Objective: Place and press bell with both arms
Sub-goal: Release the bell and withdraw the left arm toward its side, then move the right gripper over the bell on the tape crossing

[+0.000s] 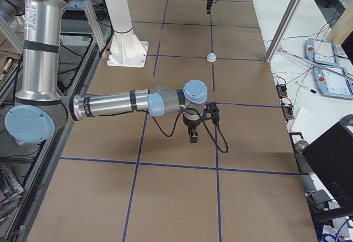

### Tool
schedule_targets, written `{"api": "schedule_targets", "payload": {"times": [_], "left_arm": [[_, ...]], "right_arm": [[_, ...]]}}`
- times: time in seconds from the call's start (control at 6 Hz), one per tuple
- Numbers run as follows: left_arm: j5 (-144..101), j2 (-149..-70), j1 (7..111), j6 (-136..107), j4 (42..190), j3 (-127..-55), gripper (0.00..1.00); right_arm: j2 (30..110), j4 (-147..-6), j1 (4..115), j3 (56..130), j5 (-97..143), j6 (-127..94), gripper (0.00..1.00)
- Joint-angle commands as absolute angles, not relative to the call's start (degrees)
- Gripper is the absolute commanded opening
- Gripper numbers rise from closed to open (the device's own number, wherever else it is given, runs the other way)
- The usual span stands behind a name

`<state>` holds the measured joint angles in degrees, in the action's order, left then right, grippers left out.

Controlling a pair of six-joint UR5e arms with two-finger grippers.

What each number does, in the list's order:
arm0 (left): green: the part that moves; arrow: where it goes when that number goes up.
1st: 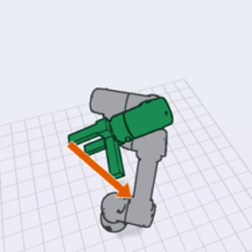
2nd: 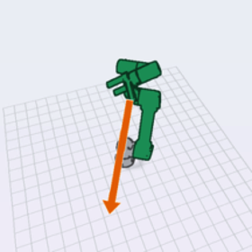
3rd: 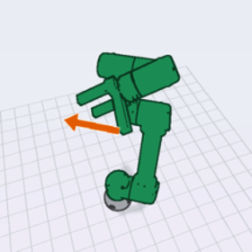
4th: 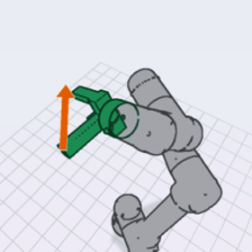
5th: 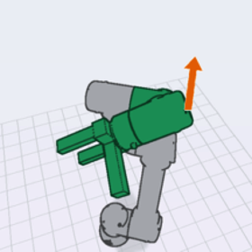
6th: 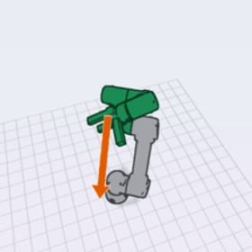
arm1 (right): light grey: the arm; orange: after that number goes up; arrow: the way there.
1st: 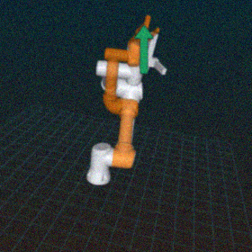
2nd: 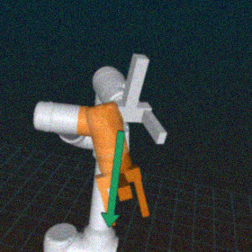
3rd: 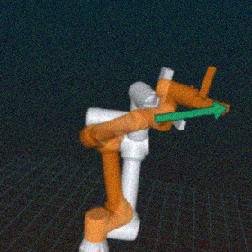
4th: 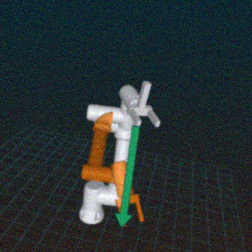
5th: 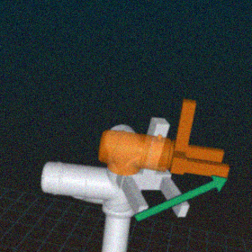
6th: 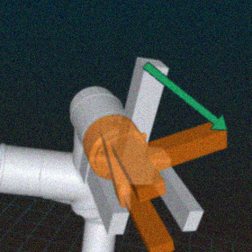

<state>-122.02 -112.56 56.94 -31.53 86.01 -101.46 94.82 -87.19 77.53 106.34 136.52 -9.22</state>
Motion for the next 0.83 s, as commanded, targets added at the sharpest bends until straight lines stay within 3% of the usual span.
{"api": "schedule_targets", "payload": {"times": [0.0,0.33,0.67], "left_arm": [[-127.2,-99.7,69.1,-13.7,85.7,-106.0,1.00],[-131.2,-92.9,80.5,-5.5,85.4,-104.6,1.00],[-131.2,-84.2,85.3,1.5,85.3,-104.6,1.00]], "right_arm": [[85.4,-87.2,68.2,107.6,136.2,-17.6,1.00],[73.8,-87.6,58.3,107.1,131.9,-33.5,1.00],[64.3,-88.1,48.1,105.3,125.3,-47.1,1.00]]}}
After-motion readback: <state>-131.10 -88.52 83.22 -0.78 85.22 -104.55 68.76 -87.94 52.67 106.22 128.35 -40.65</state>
